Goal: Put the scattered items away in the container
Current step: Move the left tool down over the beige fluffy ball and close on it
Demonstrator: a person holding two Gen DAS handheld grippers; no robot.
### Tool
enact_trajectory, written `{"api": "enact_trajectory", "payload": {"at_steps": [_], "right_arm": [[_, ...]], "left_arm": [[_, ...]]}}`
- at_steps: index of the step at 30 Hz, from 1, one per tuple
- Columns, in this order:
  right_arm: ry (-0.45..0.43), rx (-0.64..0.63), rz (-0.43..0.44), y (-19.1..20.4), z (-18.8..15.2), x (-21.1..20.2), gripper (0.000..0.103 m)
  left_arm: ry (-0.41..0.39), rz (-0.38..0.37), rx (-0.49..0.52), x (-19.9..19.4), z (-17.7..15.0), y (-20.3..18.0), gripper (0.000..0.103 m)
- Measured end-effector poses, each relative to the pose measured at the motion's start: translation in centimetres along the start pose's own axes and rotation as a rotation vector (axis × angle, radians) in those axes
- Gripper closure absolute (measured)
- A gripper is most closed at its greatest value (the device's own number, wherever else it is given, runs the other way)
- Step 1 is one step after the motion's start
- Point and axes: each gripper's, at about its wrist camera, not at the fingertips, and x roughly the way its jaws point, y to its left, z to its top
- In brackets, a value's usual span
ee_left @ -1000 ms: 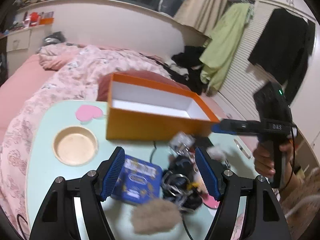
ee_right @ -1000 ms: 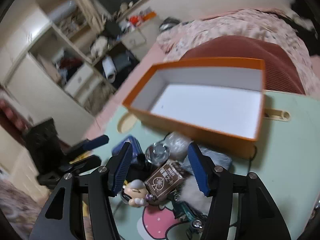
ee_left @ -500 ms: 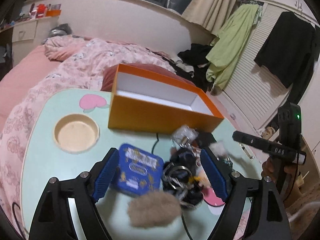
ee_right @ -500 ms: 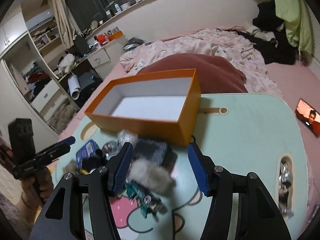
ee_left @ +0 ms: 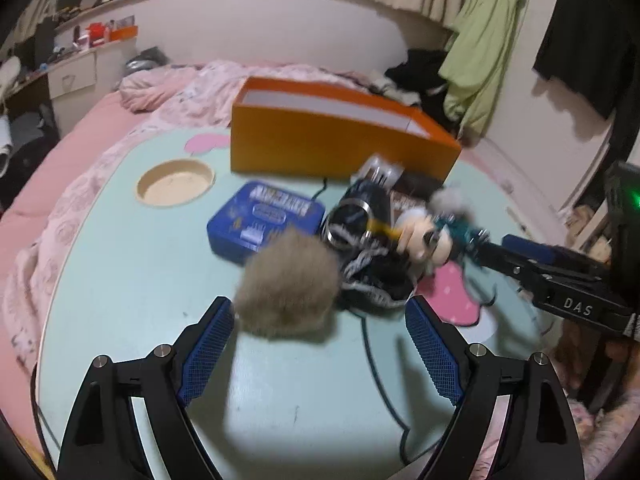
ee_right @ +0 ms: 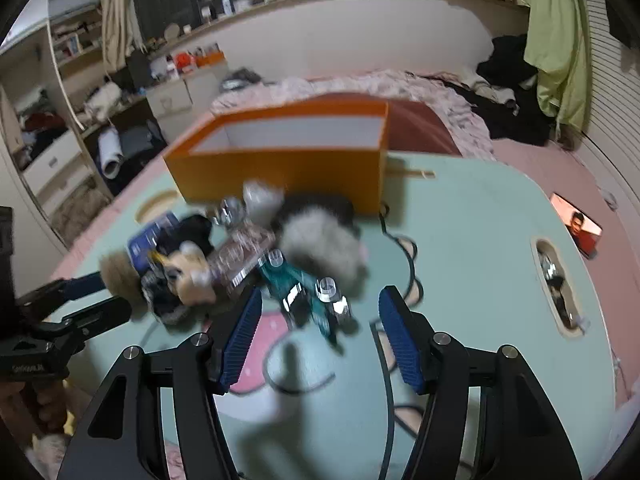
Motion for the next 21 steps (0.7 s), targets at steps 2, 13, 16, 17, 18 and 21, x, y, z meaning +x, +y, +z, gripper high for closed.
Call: {"api": "enact_trajectory", "payload": {"at_steps": [2,13,16,17,18,21], "right_arm": [[0.030,0.015,-0.013,-0.2,-0.3,0.4,0.040],[0.138,-0.061,-0.111,0.9,-1.2,2.1,0.000],[0.139,-0.064,-0.104,0.7,-1.3,2.1,0.000],[0.137,-0.067,-0.103,0.6,-1.3,2.2,0.000],[0.132,-0.071,-0.100,0.5,-1.3,2.3,0.000],[0.113,-0.089,-0.086,0.0,-1.3,2.5,0.000]], "left_arm": [[0.011,0.046,0.013,0.4,0.1,-0.1,0.016],[0.044,0.161,0.093,1.6,-0.5,-1.1,0.000],[0.038,0.155,0.096,1.7,-0.4,-1.0,0.000],[0.036,0.152,0.098,1.7,-0.5,-1.0,0.000],[0.034,0.150,0.099,1.7,-0.5,-1.1,0.000],[0.033,0.150,0.102,1.7,-0.5,-1.3,0.000]]}}
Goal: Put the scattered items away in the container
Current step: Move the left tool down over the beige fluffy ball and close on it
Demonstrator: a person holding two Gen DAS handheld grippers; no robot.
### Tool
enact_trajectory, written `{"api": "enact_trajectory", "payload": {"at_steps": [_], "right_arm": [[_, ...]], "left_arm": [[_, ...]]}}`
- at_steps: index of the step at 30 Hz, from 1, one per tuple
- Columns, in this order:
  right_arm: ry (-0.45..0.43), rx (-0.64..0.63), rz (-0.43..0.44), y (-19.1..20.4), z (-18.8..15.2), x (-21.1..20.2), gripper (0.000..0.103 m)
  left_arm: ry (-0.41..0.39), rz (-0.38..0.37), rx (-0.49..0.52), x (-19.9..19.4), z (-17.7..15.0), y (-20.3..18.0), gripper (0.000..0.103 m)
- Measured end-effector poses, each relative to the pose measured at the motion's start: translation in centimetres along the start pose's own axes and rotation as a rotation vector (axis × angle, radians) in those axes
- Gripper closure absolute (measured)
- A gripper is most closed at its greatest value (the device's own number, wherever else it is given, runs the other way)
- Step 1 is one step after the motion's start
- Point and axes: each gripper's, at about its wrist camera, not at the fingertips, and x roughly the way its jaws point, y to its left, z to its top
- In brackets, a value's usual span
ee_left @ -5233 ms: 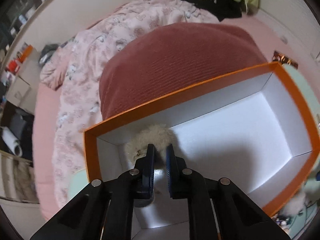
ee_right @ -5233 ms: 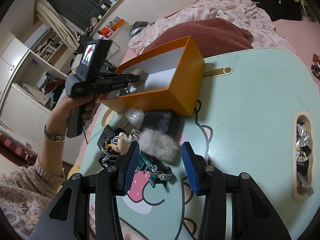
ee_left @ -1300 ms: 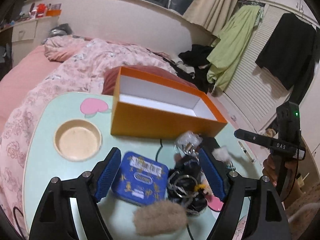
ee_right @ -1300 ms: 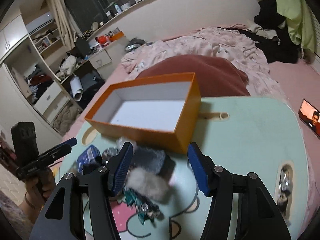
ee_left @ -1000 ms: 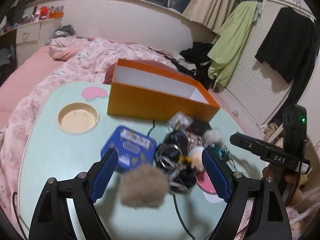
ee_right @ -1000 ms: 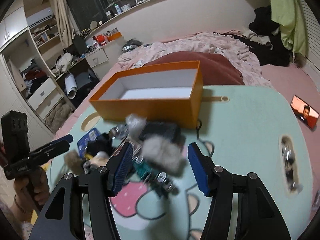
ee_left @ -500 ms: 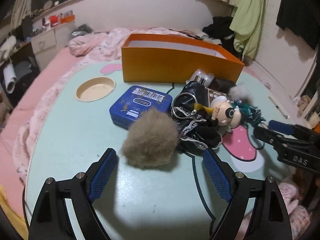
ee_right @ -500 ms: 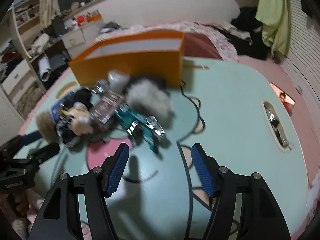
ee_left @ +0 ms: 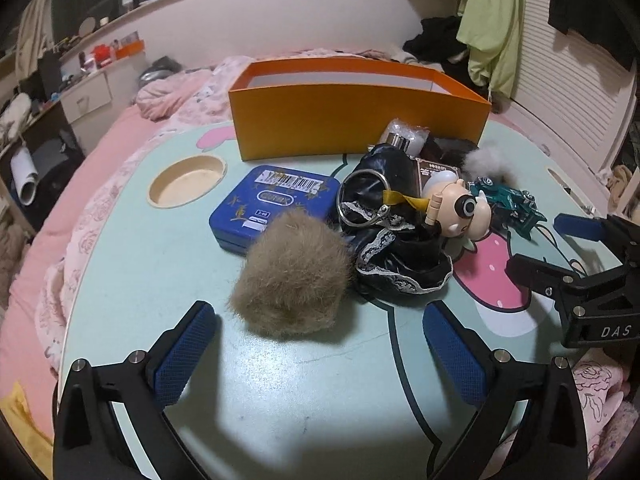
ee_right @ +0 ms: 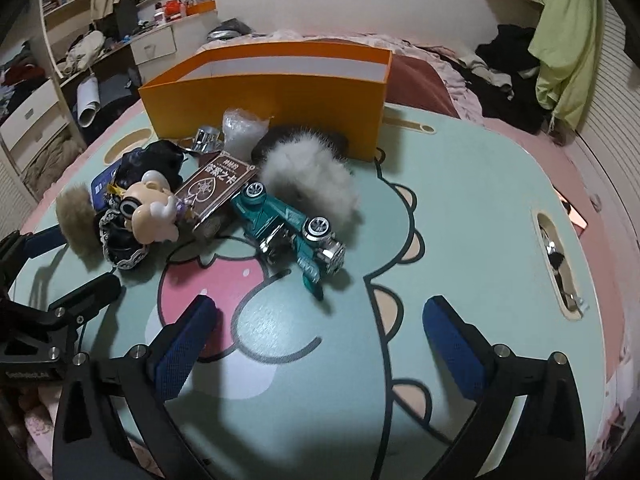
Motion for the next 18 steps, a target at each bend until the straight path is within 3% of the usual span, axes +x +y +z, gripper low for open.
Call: {"api": "enact_trajectory", "payload": {"at_steps": [18], "right_arm": [[-0.031,-0.025,0.020,0.39,-0.04,0.17,0.000]], "left_arm": [[-0.006,-0.018,0.015,0.17,0.03,-0.35,0.000]]}}
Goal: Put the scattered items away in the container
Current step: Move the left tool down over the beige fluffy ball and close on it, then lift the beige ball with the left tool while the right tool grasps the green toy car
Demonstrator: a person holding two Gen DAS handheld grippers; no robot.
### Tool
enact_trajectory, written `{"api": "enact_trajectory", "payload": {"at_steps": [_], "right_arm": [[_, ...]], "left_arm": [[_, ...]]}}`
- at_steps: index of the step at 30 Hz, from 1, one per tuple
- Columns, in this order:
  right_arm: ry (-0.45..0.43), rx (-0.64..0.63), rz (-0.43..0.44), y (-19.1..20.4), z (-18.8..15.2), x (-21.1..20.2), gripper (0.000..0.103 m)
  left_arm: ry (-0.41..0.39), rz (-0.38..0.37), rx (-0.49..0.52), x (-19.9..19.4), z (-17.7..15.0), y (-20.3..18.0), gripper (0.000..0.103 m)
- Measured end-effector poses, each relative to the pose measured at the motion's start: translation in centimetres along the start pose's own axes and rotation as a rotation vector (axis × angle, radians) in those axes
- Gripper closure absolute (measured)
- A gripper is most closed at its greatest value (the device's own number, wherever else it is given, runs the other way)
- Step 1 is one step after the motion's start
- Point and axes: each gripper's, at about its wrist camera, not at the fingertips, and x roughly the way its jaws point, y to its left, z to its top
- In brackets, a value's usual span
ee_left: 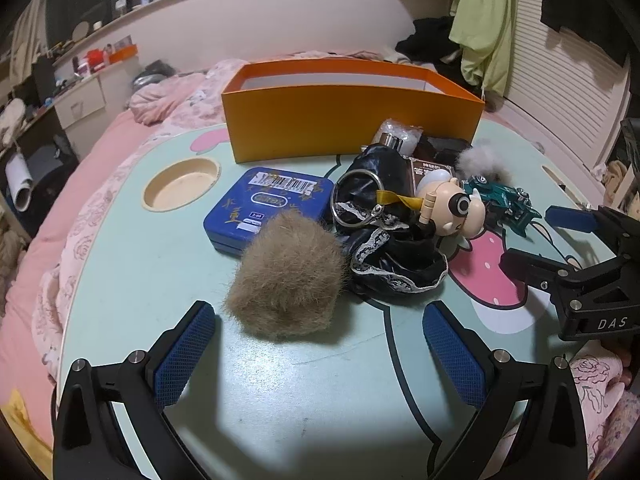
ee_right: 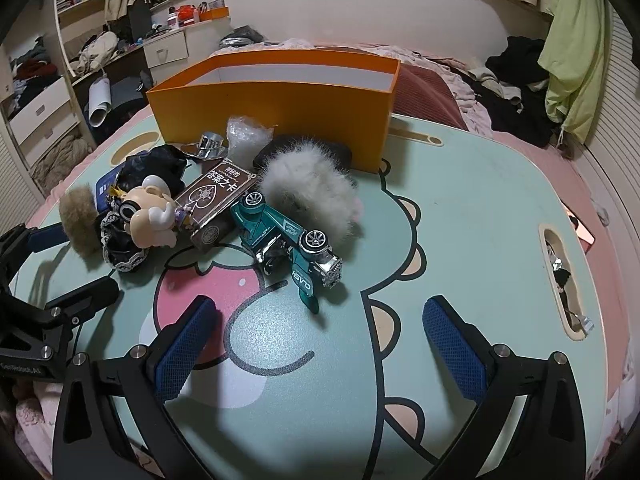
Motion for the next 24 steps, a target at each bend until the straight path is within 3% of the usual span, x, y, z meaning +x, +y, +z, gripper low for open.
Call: {"api": "enact_trajectory", "payload": {"at_steps": [7,14,17,20,21,22,24], "right_arm": [[0.001,0.000,0.001,0.0,0.0,0.0,0.000],[0.001,0.005,0.010,-0.2,0.1,0.1,0.000],[0.001,0.005,0.009,-0.2,0.1,0.1,0.000],[0.001,0.005,0.010,-0.2,0.1,0.1,0.000],[0.001,0.006,0.010,-0.2,0.1,0.1,0.000],[0.000,0.006,0.010,-0.2,0.1,0.1,0.000],[-0.001,0.008,0.010,-0.2,0.0,0.1,0.000]], "left_arm": [[-0.018,-0.035,-0.034,-0.2,0.1,0.5,0.000],[-0.107,-0.145,-0.221,-2.0,-0.1,4.6,0.001],[-0.118,-0.182,-0.253,-2.2,0.2,5.2,0.016],[-0.100,-0.179,-0.194,-1.6,0.8,4.2,0.033],[-0.084,-0.169,-0.169,-1.1,0.9,3.7,0.044],[-0.063,-0.158,-0.152,-0.6,1.0,3.3,0.061],[-0.057,-0.139,-0.141,-0.4,0.8,2.8,0.065]]}}
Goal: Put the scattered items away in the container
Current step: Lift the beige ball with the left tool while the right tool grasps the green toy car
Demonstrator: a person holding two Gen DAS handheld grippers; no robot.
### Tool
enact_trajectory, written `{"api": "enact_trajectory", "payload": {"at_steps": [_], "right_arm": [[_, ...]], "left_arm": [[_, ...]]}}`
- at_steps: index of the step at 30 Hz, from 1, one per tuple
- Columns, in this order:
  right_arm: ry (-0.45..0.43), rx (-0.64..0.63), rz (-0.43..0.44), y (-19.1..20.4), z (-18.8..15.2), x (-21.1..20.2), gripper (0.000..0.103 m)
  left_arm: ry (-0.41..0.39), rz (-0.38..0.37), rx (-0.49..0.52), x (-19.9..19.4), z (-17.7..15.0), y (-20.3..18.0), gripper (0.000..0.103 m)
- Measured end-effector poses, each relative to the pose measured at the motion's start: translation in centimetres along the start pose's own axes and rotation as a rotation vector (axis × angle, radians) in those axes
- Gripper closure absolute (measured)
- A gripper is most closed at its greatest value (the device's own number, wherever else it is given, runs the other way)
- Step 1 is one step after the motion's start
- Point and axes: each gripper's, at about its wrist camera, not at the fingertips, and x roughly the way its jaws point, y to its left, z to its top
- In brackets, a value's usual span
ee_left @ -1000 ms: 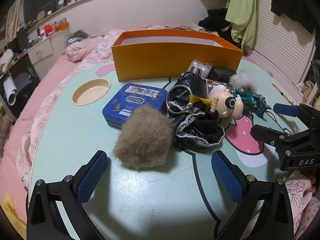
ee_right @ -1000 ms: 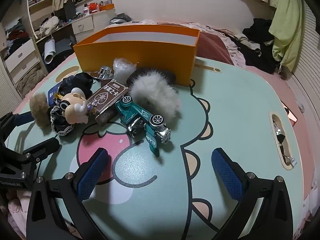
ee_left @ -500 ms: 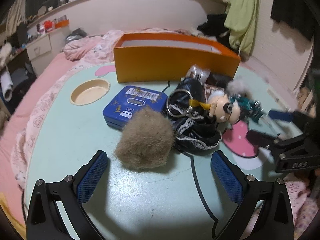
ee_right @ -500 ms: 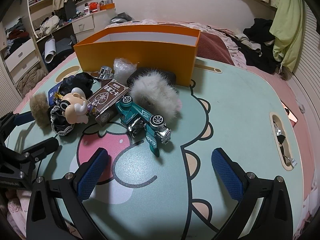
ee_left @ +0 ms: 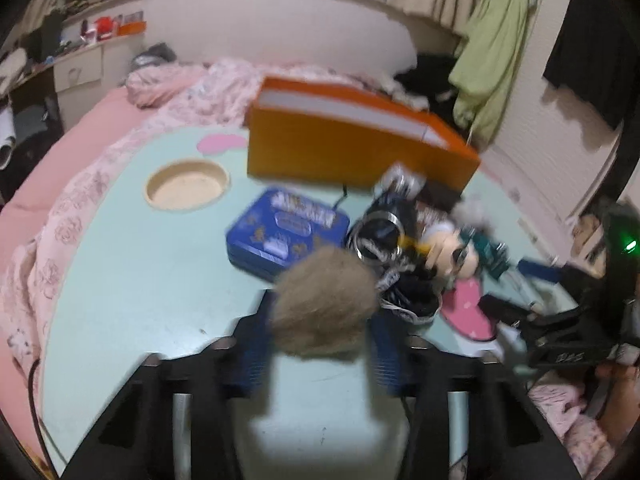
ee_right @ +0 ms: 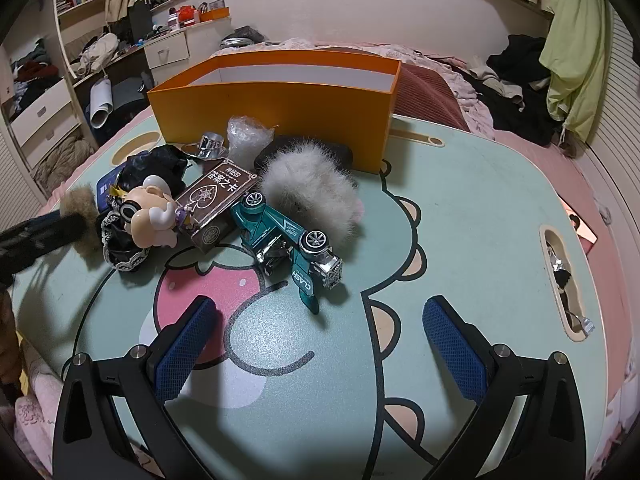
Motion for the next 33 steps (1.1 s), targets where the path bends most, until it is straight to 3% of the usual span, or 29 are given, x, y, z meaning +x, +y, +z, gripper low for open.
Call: {"api": "enact_trajectory", "payload": {"at_steps": [6,9,13,16,18,20,23,27,33], "right_arm": [[-0.056,0.112,0.060,-2.2,-0.3,-0.9,0.001],[-0.067,0.149,0.066,-2.9,0.0,-1.2,0.011],[-0.075,0.065,0.049,-1.2,1.1,-1.4,0.018],[-0.047,-0.023,0.046,0.4,1.7,-0.8,0.019],[-0.027,-0.060,0.049,1.2,1.8,-0.4,0.035],[-0.012,-0.090,0.069,1.9,1.4,-0.6,0.041],[-0.017,-0.142,0.110,3.1,0.4,-1.4,0.044],[-0.043,-0.151,0.085,3.4,0.7,-1.8,0.044],[0.005,-0.153,0.076,3.6,1.3,0.0,0.044]], "left_arm": [[-0.052,-0.002,0.010,-2.5,-1.4,0.0,0.065],[-0.111,-0.019,0.012,-4.2,-2.0,0.3,0.065],[-0.168,-0.032,0.023,-5.3,-2.3,0.3,0.065],[-0.168,-0.031,0.027,-5.2,-2.2,0.2,0.065],[-0.163,-0.029,0.022,-5.1,-2.3,0.3,0.065],[-0.164,-0.033,0.013,-5.1,-2.3,0.5,0.065],[-0.165,-0.037,0.003,-5.1,-2.3,0.7,0.065],[-0.166,-0.034,0.013,-5.1,-2.4,0.5,0.065],[-0.168,-0.033,0.018,-5.1,-2.4,0.3,0.065]]}}
